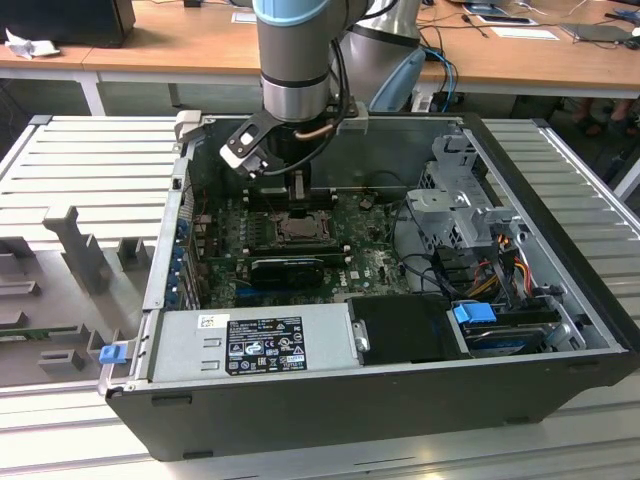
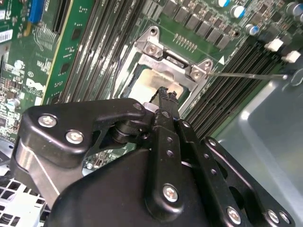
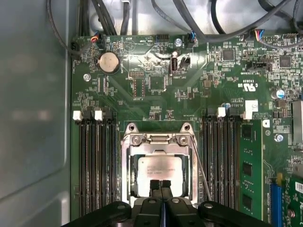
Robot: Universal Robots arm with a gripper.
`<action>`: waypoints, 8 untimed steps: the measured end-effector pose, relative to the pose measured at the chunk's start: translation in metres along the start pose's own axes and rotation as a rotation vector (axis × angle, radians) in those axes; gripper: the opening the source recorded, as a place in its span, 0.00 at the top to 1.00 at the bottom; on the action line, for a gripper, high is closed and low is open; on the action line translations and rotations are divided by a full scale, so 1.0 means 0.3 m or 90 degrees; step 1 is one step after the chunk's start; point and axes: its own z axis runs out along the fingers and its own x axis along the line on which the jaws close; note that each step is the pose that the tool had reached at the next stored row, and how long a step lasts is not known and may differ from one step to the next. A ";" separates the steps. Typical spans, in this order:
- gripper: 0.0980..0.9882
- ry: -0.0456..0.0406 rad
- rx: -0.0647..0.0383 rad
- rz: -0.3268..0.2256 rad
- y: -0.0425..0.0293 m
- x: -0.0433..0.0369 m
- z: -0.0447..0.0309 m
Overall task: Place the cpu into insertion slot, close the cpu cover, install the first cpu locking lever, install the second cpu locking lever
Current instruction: 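Close the cpu cover, then install the first cpu locking lever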
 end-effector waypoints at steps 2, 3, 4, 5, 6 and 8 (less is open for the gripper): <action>0.99 0.0000 0.000 0.000 -0.004 0.000 0.000; 0.99 0.0000 0.000 0.000 -0.008 0.000 0.000; 0.99 0.0001 0.000 0.000 -0.008 0.000 -0.001; 0.99 0.0000 0.000 0.000 -0.008 0.000 -0.002; 0.99 -0.0001 0.000 0.000 -0.008 0.000 -0.005; 0.99 0.0000 0.000 0.000 -0.008 0.000 -0.013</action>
